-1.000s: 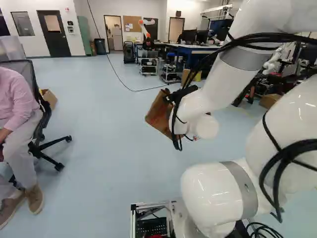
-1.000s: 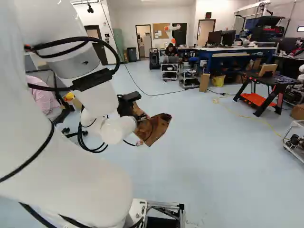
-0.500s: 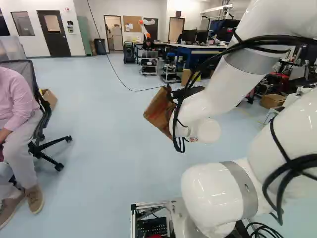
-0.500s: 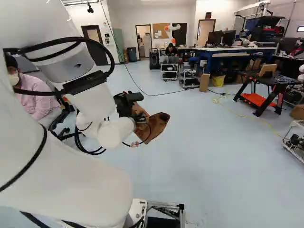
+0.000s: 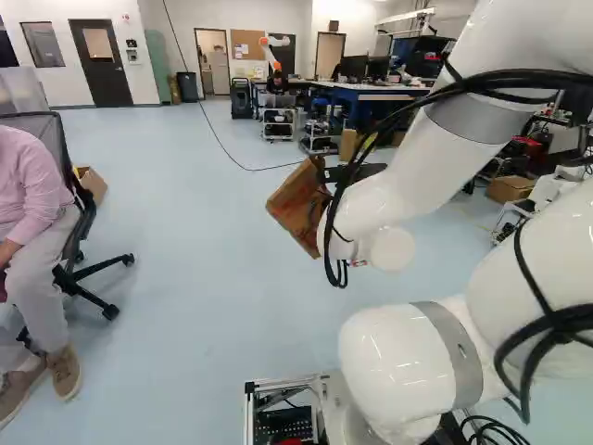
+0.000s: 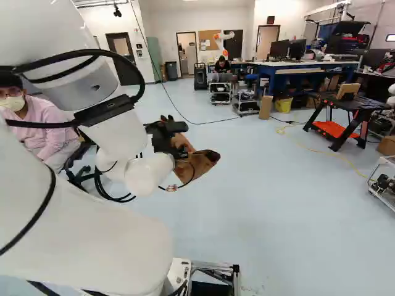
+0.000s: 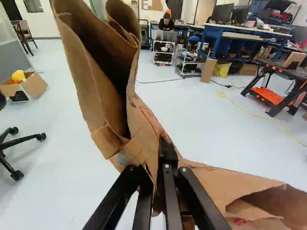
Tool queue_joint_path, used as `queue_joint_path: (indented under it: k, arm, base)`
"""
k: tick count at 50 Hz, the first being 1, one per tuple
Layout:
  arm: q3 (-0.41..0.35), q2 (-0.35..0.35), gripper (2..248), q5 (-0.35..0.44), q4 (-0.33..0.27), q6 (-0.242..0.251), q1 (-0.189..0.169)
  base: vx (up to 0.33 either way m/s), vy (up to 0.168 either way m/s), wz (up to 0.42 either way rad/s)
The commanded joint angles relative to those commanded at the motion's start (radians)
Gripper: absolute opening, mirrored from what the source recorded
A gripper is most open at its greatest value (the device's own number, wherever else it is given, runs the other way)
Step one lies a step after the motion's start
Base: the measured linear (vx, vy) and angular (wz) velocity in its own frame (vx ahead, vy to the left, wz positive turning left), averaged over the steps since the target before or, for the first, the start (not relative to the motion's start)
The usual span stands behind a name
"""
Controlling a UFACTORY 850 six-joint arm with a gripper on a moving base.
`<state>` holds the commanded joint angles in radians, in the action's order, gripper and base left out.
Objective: Pick up the grocery bag from the ground
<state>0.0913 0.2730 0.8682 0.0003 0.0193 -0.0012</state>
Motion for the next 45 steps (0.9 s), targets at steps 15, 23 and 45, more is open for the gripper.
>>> queue_joint_path:
  k: [15, 23, 45]
  arm:
    - [-0.004, 0.006, 21, 0.004, 0.0, -0.019, 0.001]
    - [-0.004, 0.006, 21, 0.004, 0.0, -0.019, 0.001]
    - [-0.004, 0.006, 21, 0.004, 0.0, -0.019, 0.001]
  base:
    - [0.0, 0.0, 0.0]
    - [0.0, 0.0, 0.0]
    - [0.0, 0.0, 0.0]
